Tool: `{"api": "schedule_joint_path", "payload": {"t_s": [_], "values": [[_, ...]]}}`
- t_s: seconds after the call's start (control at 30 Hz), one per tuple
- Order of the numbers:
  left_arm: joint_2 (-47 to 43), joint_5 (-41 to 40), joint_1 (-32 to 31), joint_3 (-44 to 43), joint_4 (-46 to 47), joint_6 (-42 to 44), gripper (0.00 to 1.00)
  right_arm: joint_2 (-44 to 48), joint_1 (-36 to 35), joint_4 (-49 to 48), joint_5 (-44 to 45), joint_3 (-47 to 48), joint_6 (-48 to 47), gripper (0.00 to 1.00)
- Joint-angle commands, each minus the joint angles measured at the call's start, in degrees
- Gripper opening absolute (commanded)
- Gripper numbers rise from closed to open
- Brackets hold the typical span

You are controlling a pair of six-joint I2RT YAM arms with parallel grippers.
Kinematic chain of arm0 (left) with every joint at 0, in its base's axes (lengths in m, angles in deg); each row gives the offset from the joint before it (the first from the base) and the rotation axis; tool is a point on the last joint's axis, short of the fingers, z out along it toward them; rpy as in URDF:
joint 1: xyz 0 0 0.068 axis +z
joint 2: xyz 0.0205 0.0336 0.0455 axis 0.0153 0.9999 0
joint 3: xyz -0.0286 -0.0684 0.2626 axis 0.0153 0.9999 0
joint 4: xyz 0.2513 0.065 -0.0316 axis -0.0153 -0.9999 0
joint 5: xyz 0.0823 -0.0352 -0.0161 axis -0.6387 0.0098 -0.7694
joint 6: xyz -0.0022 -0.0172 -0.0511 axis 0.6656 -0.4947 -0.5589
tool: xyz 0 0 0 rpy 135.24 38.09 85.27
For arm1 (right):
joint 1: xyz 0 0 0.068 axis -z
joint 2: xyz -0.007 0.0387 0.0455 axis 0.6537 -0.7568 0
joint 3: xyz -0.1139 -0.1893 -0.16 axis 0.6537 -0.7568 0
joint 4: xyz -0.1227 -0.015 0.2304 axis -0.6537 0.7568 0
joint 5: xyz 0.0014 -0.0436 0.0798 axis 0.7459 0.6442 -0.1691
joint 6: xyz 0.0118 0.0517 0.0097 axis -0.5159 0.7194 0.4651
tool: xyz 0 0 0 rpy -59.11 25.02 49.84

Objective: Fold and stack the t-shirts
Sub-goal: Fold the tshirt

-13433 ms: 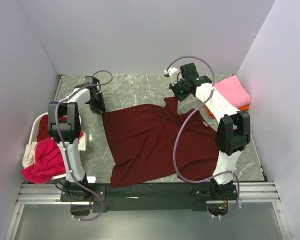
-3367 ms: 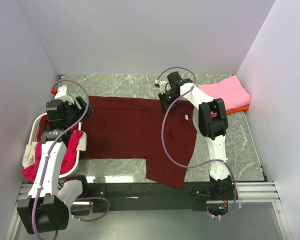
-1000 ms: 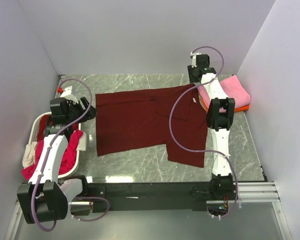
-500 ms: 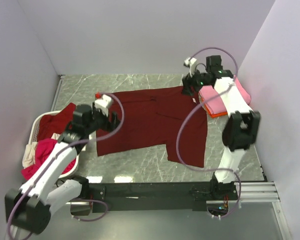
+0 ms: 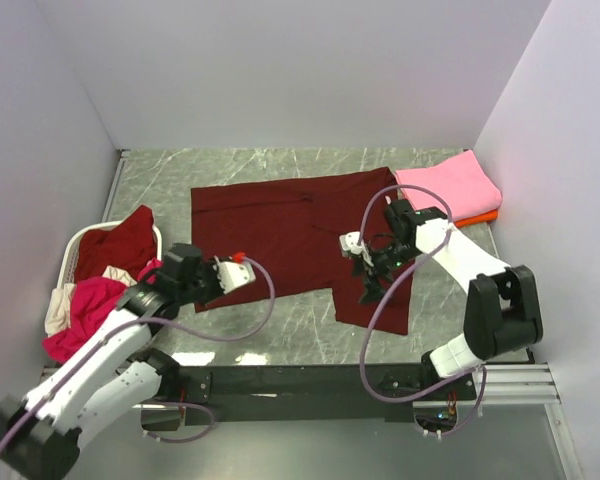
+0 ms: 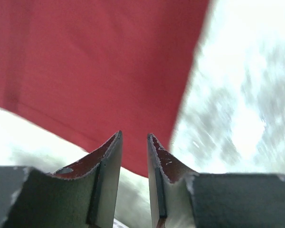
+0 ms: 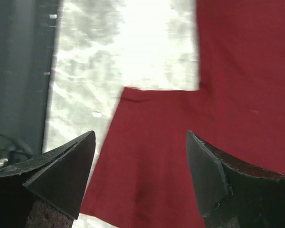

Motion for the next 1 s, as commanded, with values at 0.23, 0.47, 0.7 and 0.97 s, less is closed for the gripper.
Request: {"api": "schedule_joint_path", "payload": {"t_s": [0.23,0.47,0.7,0.97], "values": [[19.3,-10.5,-1.9,0.4,-4.5,0.3,0.31,6.6,3.5,-8.0,0.5,2.5,6.5,0.8],[29.0,-13.2,-1.9,-1.1,-5.1,-4.8,0.28,7.0,5.4,-7.9,-1.0,2.1,6.2,0.8],[23.8,-17.0,-1.7,-0.1,-4.5,-5.0,0.3,5.6,6.3,-6.3,-2.1,2.2,5.1,0.79],[19.8,-17.1,-1.7,3.3,-1.9,-4.1,0.35,4.8,6.6,-5.3,-2.4,2.5,5.0,0.79]]}}
